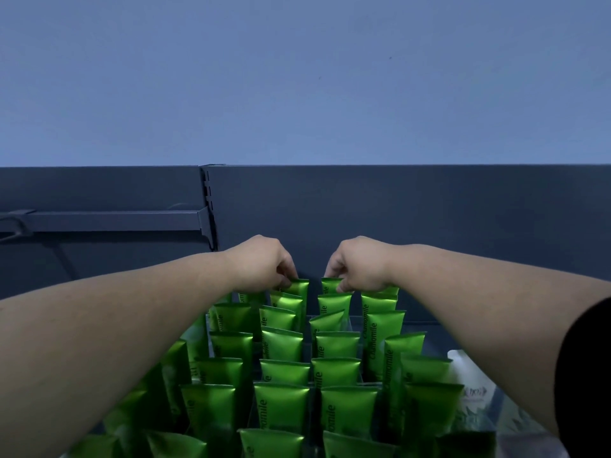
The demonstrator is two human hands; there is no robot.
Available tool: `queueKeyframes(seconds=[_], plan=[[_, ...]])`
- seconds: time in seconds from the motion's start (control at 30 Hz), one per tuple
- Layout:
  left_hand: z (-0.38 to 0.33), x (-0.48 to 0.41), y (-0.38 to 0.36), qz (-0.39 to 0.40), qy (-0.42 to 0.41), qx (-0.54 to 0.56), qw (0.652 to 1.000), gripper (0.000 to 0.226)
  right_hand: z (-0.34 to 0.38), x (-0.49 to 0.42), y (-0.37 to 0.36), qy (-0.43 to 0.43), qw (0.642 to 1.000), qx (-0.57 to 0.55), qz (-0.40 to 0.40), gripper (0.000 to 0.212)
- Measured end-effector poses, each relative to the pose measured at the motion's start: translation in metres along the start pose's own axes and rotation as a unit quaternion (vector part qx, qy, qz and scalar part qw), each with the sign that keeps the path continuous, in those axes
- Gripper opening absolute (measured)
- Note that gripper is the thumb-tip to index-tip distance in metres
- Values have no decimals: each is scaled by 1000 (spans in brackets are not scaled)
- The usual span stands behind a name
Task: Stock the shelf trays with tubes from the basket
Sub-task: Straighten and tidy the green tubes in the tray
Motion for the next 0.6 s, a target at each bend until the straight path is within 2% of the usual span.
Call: queueKeyframes(seconds=[0.6], plan=[[0,3,-2,-14,0,-14,1000,22,2,3,0,11,999,23,-47,31]])
Point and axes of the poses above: each hand's wrist, its own x-axis away from the middle knuckle, its own y-axis out of the back of the hand, z = x × y, the point moved 1 cm from there along -x, towards the middle knuckle, and after that the axes turned 6 degrees about -z, right-handed, at the moved point
